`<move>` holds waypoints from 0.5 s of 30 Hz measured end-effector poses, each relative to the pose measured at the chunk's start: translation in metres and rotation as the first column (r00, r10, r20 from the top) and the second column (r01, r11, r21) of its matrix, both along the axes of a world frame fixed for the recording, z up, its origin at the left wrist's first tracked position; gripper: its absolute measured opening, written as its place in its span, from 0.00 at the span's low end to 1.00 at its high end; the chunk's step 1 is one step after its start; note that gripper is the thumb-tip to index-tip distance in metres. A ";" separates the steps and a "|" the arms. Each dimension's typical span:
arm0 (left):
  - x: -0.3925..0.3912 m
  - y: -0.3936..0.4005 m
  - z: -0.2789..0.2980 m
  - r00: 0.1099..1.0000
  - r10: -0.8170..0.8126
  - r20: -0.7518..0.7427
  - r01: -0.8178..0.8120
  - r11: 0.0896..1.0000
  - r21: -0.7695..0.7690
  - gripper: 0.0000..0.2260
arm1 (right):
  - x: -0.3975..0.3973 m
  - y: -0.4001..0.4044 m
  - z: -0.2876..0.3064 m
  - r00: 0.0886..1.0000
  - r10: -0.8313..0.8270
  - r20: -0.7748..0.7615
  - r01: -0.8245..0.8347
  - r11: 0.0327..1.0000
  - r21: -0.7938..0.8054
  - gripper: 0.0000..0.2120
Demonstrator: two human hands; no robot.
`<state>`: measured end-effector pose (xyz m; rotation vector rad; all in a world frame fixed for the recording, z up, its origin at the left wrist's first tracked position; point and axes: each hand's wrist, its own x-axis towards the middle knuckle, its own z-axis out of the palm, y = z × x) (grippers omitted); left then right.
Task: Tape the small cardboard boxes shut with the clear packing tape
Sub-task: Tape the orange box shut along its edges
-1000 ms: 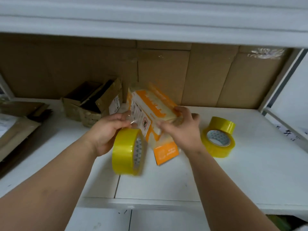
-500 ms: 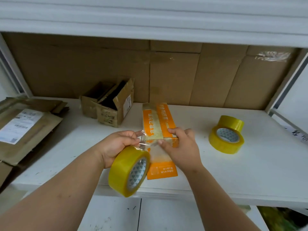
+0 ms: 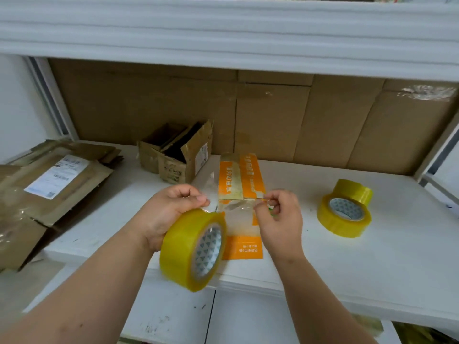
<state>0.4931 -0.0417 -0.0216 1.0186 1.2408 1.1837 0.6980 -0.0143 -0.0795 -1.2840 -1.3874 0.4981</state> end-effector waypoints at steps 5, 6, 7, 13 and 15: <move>0.037 -0.009 0.012 0.987 0.157 -0.019 -0.154 0.982 0.110 0.08 | -0.004 -0.037 0.011 0.900 0.351 -0.259 -0.388 0.916 -0.106 0.14; 0.045 -0.010 0.012 0.979 0.199 -0.038 -0.192 0.972 0.139 0.09 | -0.003 -0.042 0.013 0.871 0.404 -0.278 -0.446 0.889 -0.104 0.18; 0.052 -0.012 0.013 0.968 0.244 -0.054 -0.233 0.959 0.161 0.09 | -0.001 -0.046 0.013 0.856 0.428 -0.289 -0.472 0.876 -0.103 0.20; 0.095 -0.021 0.006 0.880 0.460 -0.118 -0.423 0.871 0.249 0.09 | 0.011 -0.065 0.020 0.812 0.545 -0.208 -0.580 0.793 -0.185 0.29; 0.103 -0.024 0.005 0.856 0.508 -0.101 -0.468 0.842 0.267 0.06 | 0.022 -0.067 0.023 0.820 0.537 -0.196 -0.570 0.796 -0.204 0.27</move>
